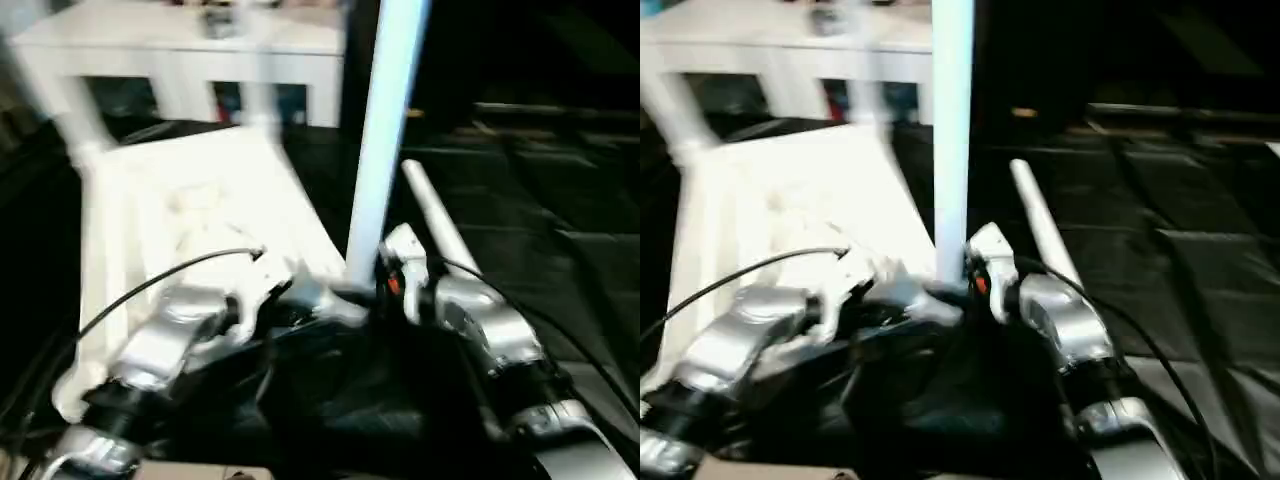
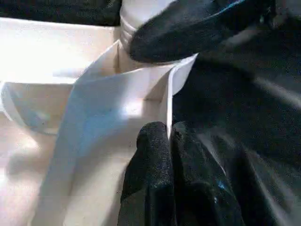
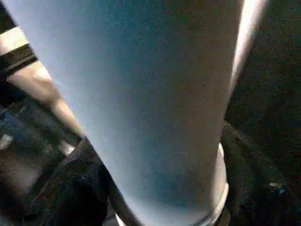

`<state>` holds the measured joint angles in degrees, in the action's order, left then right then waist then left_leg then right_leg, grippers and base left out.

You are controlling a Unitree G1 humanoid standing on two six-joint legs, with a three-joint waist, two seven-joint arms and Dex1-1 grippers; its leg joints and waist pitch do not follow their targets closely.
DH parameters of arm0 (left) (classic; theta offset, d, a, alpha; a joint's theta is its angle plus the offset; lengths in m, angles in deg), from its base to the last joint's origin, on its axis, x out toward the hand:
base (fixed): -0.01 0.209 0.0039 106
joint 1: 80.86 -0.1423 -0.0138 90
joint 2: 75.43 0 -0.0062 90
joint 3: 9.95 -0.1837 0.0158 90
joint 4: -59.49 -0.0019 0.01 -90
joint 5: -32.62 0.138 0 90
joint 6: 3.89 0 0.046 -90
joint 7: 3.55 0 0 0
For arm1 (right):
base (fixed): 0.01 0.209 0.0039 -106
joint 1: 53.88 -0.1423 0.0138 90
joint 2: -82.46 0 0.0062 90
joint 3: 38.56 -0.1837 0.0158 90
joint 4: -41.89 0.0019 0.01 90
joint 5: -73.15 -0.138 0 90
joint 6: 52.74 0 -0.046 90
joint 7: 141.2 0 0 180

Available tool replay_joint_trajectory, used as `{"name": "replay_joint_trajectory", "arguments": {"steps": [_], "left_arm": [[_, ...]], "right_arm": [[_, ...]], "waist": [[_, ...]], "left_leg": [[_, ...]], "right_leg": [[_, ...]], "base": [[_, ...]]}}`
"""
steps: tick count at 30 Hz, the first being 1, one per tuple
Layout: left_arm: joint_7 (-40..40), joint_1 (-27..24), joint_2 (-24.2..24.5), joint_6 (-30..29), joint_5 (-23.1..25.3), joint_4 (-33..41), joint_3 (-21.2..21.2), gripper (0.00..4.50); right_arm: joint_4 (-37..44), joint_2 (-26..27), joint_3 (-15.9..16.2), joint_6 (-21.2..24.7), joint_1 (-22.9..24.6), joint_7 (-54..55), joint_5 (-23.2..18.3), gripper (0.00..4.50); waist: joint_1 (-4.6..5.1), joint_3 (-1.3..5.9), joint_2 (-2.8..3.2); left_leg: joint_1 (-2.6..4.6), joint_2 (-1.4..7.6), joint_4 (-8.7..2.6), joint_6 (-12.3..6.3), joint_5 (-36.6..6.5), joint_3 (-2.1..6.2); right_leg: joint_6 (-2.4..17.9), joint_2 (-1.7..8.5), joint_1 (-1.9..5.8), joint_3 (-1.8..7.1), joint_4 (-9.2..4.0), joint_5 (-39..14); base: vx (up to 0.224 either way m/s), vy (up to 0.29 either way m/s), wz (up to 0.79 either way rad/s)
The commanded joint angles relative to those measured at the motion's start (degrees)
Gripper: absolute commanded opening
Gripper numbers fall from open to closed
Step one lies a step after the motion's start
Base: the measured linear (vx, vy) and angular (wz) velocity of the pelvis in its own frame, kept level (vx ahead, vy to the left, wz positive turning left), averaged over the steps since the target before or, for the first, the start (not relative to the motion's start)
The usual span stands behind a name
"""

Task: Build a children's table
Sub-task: Rotate leg to tighten

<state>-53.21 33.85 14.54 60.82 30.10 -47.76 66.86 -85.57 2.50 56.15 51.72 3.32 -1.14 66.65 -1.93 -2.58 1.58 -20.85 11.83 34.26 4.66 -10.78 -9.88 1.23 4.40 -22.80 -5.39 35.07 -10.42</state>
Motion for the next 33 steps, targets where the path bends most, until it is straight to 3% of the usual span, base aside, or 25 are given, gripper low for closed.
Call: {"name": "replay_joint_trajectory", "arguments": {"steps": [1,2,4,5,6,7,8,9,12,17,20,22,27,28,29,33], "left_arm": [[5.43,4.06,-6.25,1.18,-2.32,0.92,0.45,0.00],[5.95,4.26,-6.69,1.10,-2.29,0.76,0.48,0.00],[6.10,4.27,-7.29,0.94,-2.20,1.03,0.02,0.00],[4.76,3.79,-7.32,1.19,-2.07,1.79,-0.81,0.00],[3.96,3.45,-7.07,1.44,-1.86,2.25,-1.26,0.00],[3.78,3.39,-6.98,1.50,-1.84,2.34,-1.33,0.00],[2.77,2.90,-6.43,1.99,-1.64,2.84,-1.79,0.00],[1.67,2.42,-5.77,2.15,-1.89,3.34,-1.91,0.00],[-0.74,1.57,-4.00,2.49,-2.38,4.32,-1.97,0.00],[-4.91,0.48,-1.24,3.06,-3.81,5.82,-2.24,0.00],[-10.35,-0.57,1.71,3.69,-5.50,7.52,-2.39,0.00],[-11.82,-0.86,2.48,3.55,-6.06,8.03,-2.22,0.00],[-19.35,-1.67,7.30,3.19,-7.50,8.27,-2.51,0.00],[-20.37,-1.76,7.91,3.22,-7.70,8.32,-2.65,0.00],[-20.90,-1.80,8.34,3.24,-7.77,8.29,-2.71,0.00],[-22.18,-1.73,9.49,3.54,-7.62,8.01,-2.90,0.00]], "right_arm": [[-5.61,5.20,2.52,1.70,-1.48,7.11,1.30,2.74],[-6.13,5.67,2.49,1.56,-1.82,7.86,1.43,2.74],[-6.65,6.64,3.07,-0.15,-2.30,7.46,2.02,2.74],[-7.14,7.58,2.62,-1.02,-3.00,6.46,1.77,3.29],[-7.39,7.92,2.01,-0.99,-3.45,5.78,1.22,3.43],[-7.39,7.92,1.94,-0.96,-3.49,5.62,1.12,3.43],[-7.76,8.04,1.39,-0.99,-3.91,4.79,0.56,3.45],[-7.68,7.77,1.14,-0.96,-3.95,3.43,0.01,3.52],[-6.29,6.15,1.83,-0.82,-3.37,-0.39,-0.43,3.83],[-2.42,2.94,3.95,-0.21,-1.60,-7.57,-0.87,4.35],[1.68,-1.11,5.84,0.28,0.21,-14.56,-1.00,4.35],[2.85,-2.42,6.25,0.53,0.73,-16.91,-1.22,4.35],[7.36,-9.52,8.97,1.30,3.11,-28.04,-1.03,4.35],[7.39,-9.94,9.16,1.14,3.12,-27.96,-0.64,4.35],[7.50,-10.06,9.09,1.12,3.10,-27.95,-0.69,4.09],[9.10,-10.02,8.47,2.39,3.24,-28.92,-2.23,3.84]], "waist": [[0.38,3.01,-0.27],[0.23,3.22,-0.31],[0.11,3.24,-0.21],[0.10,3.39,-0.21],[0.05,3.52,-0.20],[0.10,3.54,-0.12],[0.13,3.55,-0.63],[0.06,3.55,-0.26],[0.22,3.59,-0.31],[-0.17,3.68,-0.07],[-0.26,3.59,0.07],[-0.48,3.53,0.11],[-1.80,3.52,0.10],[-1.76,3.34,0.00],[-1.80,3.37,0.00],[-1.86,3.24,0.02]], "left_leg": [[0.45,0.75,-4.02,0.29,-14.73,0.51],[0.52,0.72,-3.98,0.19,-14.08,0.58],[0.12,0.86,-3.93,-1.22,-13.03,0.41],[0.10,0.89,-3.92,-1.47,-12.48,0.43],[-0.10,0.99,-3.91,-1.96,-11.07,0.42],[-0.22,1.06,-3.92,-2.29,-10.30,0.43],[-0.25,1.13,-3.97,-2.47,-10.04,0.42],[-0.25,1.17,-3.95,-2.75,-9.68,0.43],[-0.40,1.24,-3.96,-3.33,-9.20,0.45],[0.08,1.33,-3.80,-4.20,-8.66,0.25],[-0.01,1.45,-3.88,-4.48,-8.99,0.22],[0.35,1.48,-3.88,-4.27,-9.76,0.11],[0.60,1.62,-3.88,-3.73,-10.56,0.02],[0.35,1.55,-3.99,-3.58,-10.95,0.04],[0.38,1.54,-3.98,-3.44,-11.17,0.04],[0.67,1.60,-4.12,-2.56,-12.19,0.12]], "right_leg": [[7.71,3.72,2.46,2.62,-5.88,-25.64],[7.42,3.90,2.72,2.58,-6.00,-25.63],[7.57,3.79,2.53,2.73,-5.87,-23.17],[7.65,3.78,2.63,2.74,-5.73,-22.26],[8.33,3.72,2.75,2.82,-5.34,-19.40],[9.21,3.68,2.84,2.82,-5.08,-17.17],[9.51,3.66,2.92,2.80,-5.01,-16.40],[10.19,3.73,2.96,2.84,-4.75,-15.09],[10.97,3.79,3.17,2.84,-4.49,-13.21],[12.40,3.61,3.00,2.99,-4.24,-10.03],[12.79,3.63,3.01,3.04,-4.08,-9.09],[12.95,3.47,2.76,3.06,-4.20,-9.85],[12.21,3.48,2.69,3.06,-4.34,-11.96],[12.05,3.52,2.74,3.09,-4.37,-12.80],[11.87,3.57,2.72,3.10,-4.40,-13.37],[11.13,3.63,2.44,3.15,-4.79,-16.41]], "base": [[0.000,0.000,0.00],[0.000,0.000,0.00],[0.000,0.000,0.00],[0.000,0.000,0.00],[0.000,0.000,0.00],[0.000,0.000,0.00],[0.000,0.000,0.00],[0.000,0.000,0.00],[0.000,0.000,0.00],[0.000,0.000,0.00],[0.000,0.000,0.00],[0.000,0.000,0.00],[0.000,0.000,0.00],[0.000,0.000,0.00],[0.000,0.000,0.00],[0.000,0.000,0.00]]}}
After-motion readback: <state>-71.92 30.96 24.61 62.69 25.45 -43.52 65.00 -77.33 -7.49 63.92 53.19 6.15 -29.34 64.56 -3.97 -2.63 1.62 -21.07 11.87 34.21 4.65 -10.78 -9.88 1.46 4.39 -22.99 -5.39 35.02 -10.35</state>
